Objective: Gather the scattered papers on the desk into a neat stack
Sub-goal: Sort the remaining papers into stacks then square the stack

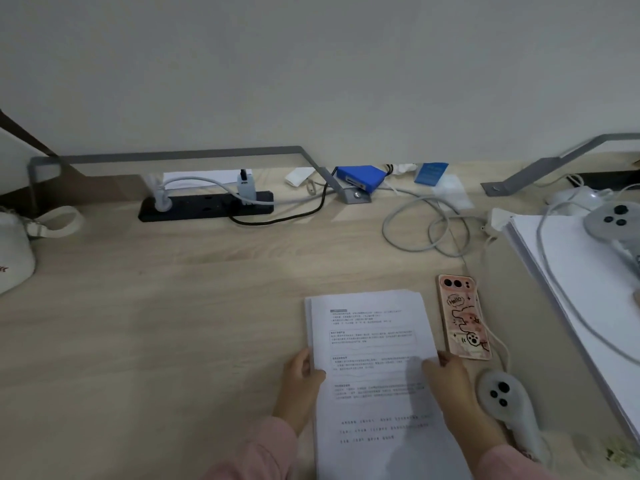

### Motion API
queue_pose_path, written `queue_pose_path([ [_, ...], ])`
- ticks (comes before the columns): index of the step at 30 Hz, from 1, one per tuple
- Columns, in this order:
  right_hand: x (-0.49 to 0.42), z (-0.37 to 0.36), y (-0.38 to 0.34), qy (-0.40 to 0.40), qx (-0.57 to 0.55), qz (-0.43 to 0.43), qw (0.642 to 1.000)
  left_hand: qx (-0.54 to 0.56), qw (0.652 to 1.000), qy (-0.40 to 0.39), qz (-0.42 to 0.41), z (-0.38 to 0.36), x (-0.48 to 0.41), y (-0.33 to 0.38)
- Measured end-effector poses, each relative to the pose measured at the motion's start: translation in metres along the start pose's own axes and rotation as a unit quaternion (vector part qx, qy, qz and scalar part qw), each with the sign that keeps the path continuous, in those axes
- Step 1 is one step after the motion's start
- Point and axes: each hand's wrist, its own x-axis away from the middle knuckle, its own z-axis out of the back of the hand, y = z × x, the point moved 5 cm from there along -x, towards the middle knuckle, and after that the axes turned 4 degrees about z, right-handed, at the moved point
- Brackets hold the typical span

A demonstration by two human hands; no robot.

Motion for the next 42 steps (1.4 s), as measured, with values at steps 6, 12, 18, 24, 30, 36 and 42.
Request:
queue_pose_path([
  [6, 0.010, -0.047, -0.018, -0.102, -0.020, -0.004, 0.995, 0.031, 0.998, 0.059, -0.010, 0.056, 0.001, 0.000],
  [12, 0.052, -0.111, -0.063, -0.187, -0.072, 0.030, 0.979, 0.079, 0.988, 0.133, -0.012, 0.135, 0.013, -0.011],
  [18, 0.126, -0.171, -0.095, -0.369, -0.088, 0.082, 0.921, 0.135, 0.972, 0.190, 0.010, 0.209, 0.021, -0.040],
  [24, 0.187, -0.186, -0.163, -0.388, -0.102, 0.200, 0.894, 0.187, 0.972, 0.136, -0.026, 0.266, 0.045, -0.011],
  [30, 0.222, -0.156, -0.223, -0.308, -0.215, 0.313, 0.872, 0.162, 0.932, 0.208, -0.250, 0.301, 0.096, 0.061],
  [36, 0.217, -0.183, -0.205, -0.219, -0.237, 0.324, 0.889, 0.133, 0.927, 0.217, -0.277, 0.287, 0.100, 0.061],
  [42, 0.208, -0.168, -0.215, -0.174, -0.306, 0.324, 0.878, 0.135, 0.917, 0.236, -0.293, 0.280, 0.102, 0.071],
])
